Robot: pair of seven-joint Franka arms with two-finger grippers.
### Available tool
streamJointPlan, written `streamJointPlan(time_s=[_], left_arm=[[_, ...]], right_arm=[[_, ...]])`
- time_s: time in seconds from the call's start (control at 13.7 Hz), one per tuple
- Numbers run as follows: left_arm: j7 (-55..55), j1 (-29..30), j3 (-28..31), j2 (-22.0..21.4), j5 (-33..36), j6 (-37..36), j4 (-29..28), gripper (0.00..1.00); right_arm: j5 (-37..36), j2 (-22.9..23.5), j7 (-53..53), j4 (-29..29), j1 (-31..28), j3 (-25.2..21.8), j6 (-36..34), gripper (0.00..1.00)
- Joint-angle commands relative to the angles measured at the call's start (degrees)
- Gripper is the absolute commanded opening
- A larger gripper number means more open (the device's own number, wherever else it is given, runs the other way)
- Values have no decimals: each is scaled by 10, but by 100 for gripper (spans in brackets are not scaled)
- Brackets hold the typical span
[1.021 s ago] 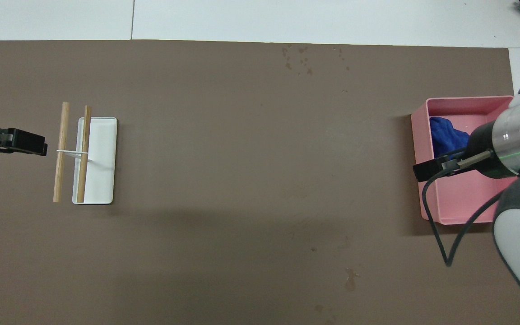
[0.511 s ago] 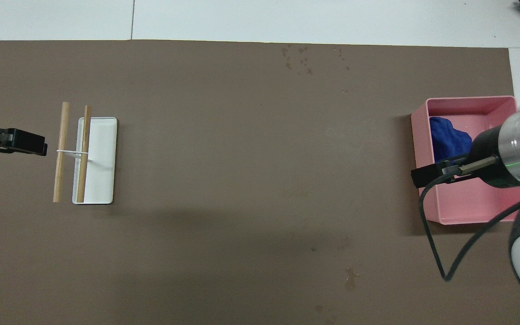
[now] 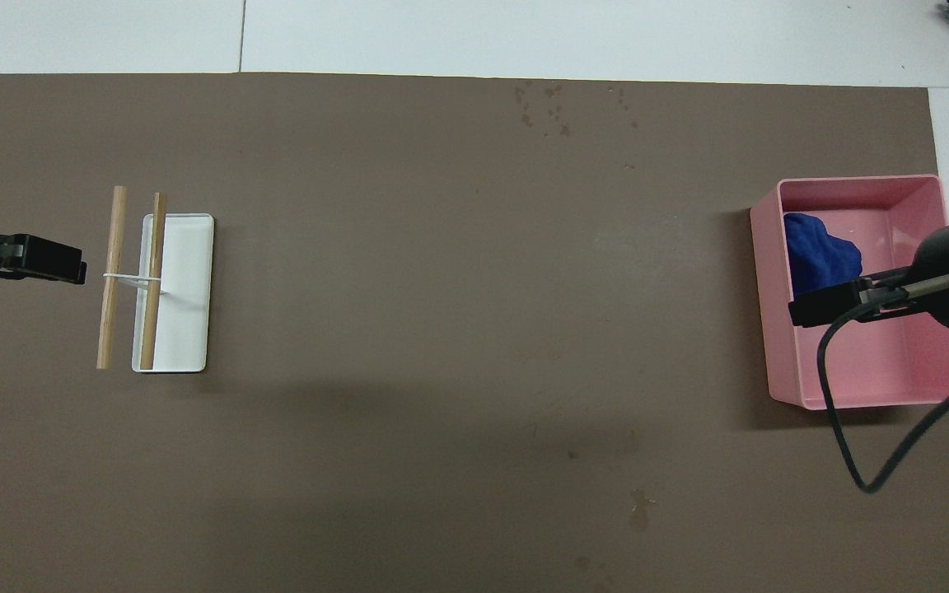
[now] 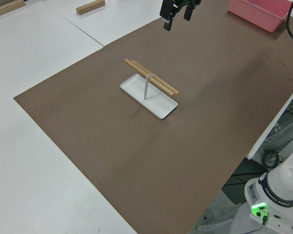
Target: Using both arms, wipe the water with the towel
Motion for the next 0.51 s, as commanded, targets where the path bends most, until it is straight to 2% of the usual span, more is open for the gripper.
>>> streamJointPlan(time_s=[0.0,0.44], left_arm=[[5,2,-1,-15,8,5,-16,100],[5,2,-1,-15,8,5,-17,100]], right_arm=[[5,-7,6,-17,8,-8,55,100],[-28,23,4,-9,21,-21,70,100]])
